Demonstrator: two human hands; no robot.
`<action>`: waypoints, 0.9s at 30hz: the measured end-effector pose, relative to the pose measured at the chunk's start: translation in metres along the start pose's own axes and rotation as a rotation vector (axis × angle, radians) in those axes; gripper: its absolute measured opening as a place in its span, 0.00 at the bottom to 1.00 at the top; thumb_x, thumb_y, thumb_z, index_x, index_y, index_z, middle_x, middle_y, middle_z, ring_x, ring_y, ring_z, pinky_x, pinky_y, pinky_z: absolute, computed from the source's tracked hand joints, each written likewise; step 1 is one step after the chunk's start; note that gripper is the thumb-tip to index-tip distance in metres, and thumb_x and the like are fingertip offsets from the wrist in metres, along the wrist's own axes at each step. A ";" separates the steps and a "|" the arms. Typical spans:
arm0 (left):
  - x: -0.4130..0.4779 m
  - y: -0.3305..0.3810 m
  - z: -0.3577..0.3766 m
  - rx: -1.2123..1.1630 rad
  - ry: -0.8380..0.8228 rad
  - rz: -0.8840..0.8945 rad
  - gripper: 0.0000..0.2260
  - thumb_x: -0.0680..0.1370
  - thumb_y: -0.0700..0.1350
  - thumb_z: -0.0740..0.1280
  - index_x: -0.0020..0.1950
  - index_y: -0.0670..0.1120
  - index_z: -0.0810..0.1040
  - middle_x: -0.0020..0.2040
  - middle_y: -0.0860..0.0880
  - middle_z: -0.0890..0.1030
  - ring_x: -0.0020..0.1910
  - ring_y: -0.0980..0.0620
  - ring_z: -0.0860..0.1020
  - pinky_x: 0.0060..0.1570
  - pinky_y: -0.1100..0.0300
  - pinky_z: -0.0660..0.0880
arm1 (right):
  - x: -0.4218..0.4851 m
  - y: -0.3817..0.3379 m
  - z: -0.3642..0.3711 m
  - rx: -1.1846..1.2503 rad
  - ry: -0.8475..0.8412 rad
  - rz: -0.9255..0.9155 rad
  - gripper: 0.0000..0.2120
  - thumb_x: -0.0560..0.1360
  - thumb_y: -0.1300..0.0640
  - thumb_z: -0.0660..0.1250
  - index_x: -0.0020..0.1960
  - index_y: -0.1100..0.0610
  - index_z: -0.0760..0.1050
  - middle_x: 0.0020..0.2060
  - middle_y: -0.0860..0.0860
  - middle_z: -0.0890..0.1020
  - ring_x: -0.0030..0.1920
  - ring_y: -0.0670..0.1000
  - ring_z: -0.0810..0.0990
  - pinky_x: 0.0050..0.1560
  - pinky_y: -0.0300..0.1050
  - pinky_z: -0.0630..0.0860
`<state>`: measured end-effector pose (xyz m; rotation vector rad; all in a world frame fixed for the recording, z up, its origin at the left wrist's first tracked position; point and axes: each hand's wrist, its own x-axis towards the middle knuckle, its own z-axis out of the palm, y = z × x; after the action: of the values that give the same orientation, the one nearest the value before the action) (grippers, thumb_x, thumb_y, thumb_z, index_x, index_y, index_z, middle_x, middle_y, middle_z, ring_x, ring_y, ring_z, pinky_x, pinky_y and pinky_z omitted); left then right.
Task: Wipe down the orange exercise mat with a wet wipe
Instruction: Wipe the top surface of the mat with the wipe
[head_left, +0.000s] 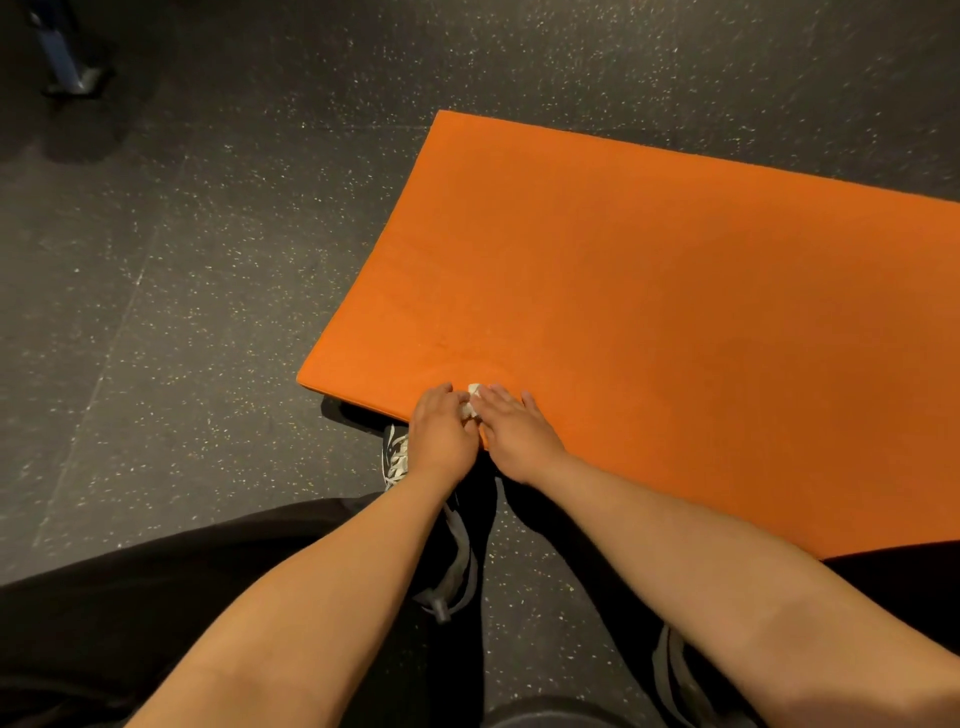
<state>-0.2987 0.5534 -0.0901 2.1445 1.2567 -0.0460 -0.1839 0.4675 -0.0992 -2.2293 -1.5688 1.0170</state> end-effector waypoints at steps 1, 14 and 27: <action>-0.002 0.000 -0.001 0.028 -0.039 0.004 0.21 0.78 0.43 0.64 0.73 0.46 0.73 0.78 0.43 0.65 0.78 0.44 0.58 0.77 0.46 0.56 | 0.005 0.003 -0.003 -0.029 -0.001 0.028 0.26 0.85 0.58 0.51 0.83 0.53 0.51 0.82 0.48 0.50 0.82 0.48 0.43 0.80 0.54 0.37; -0.013 -0.001 -0.005 0.277 -0.147 0.109 0.20 0.81 0.47 0.65 0.73 0.49 0.69 0.82 0.44 0.55 0.81 0.43 0.50 0.77 0.46 0.51 | 0.012 -0.004 0.005 -0.129 0.031 0.158 0.32 0.84 0.57 0.56 0.83 0.56 0.45 0.82 0.51 0.43 0.81 0.50 0.36 0.80 0.57 0.38; -0.018 0.009 -0.003 0.261 -0.084 0.114 0.17 0.81 0.39 0.62 0.69 0.49 0.74 0.78 0.48 0.67 0.80 0.47 0.56 0.77 0.44 0.50 | -0.019 0.004 0.011 -0.013 0.031 0.067 0.25 0.87 0.50 0.48 0.83 0.47 0.49 0.82 0.49 0.47 0.82 0.51 0.40 0.80 0.56 0.39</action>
<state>-0.3028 0.5381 -0.0767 2.4065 1.1292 -0.2624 -0.1916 0.4468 -0.1015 -2.3097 -1.5016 0.9878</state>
